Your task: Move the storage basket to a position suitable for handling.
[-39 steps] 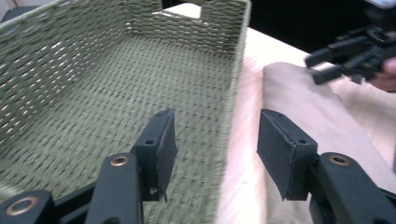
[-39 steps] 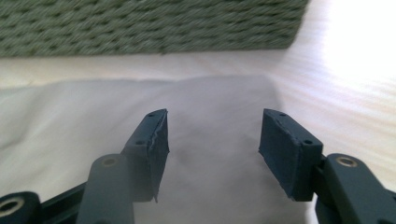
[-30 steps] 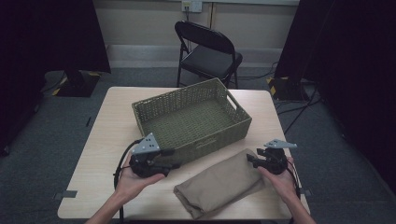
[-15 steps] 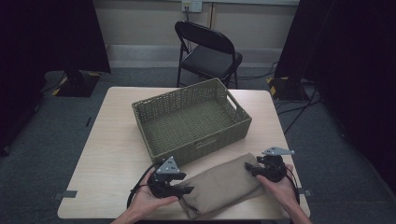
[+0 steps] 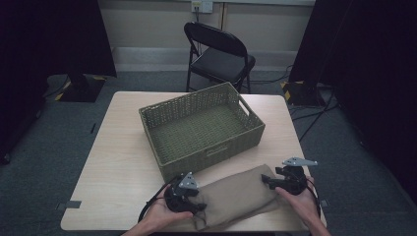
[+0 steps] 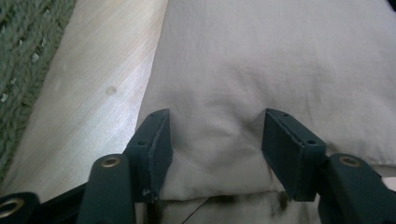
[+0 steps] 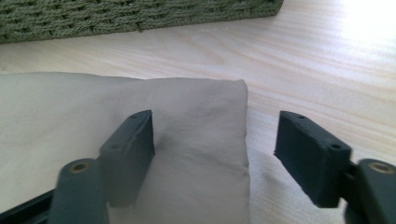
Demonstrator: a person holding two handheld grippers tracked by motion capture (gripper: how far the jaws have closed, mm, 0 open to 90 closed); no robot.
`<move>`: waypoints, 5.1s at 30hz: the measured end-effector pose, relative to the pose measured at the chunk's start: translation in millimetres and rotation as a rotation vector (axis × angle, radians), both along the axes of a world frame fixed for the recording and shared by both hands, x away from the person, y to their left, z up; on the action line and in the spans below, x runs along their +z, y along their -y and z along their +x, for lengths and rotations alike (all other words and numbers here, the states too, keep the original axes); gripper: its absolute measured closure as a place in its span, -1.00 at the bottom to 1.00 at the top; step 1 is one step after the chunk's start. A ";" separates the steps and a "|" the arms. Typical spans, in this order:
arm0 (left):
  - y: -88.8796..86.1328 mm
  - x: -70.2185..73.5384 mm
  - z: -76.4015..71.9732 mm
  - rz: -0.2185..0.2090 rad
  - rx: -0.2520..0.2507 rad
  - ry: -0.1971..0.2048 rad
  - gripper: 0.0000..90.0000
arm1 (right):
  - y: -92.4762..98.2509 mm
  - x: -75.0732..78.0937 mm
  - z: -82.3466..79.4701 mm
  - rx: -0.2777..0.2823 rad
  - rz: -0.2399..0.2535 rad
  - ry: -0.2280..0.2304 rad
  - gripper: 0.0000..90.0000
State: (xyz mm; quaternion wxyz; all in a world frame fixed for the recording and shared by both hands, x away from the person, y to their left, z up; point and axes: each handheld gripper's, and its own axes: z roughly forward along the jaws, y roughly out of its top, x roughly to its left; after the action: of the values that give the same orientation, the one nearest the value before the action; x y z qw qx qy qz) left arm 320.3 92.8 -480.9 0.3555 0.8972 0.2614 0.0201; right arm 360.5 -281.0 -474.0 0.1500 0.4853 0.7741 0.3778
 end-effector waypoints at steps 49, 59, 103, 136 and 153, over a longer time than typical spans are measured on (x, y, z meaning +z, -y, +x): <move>2.4 0.6 0.8 0.081 0.018 0.045 -0.08 | -37.1 -11.2 3.8 0.243 -0.050 -0.012 0.74; -20.0 6.1 11.3 -0.047 0.083 -0.051 -0.19 | -36.5 -10.0 3.3 0.248 -0.050 -0.008 0.76; -5.3 -1.7 2.2 0.002 0.072 -0.034 0.59 | -11.7 -1.0 -10.6 0.096 0.057 -0.021 -0.35; -6.9 -2.7 7.8 -0.024 0.072 -0.055 0.60 | -42.4 -11.4 -6.6 0.245 -0.035 -0.057 0.62; -14.2 11.6 7.2 -0.127 0.078 -0.015 0.71 | -33.1 5.9 -9.5 0.206 0.044 0.025 0.75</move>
State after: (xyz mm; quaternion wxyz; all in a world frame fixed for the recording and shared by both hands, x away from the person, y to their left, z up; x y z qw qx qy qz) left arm 327.6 107.0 -469.2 0.4085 0.8621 0.2997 0.0107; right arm 351.0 -247.9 -468.0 0.1095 0.4015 0.8095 0.4141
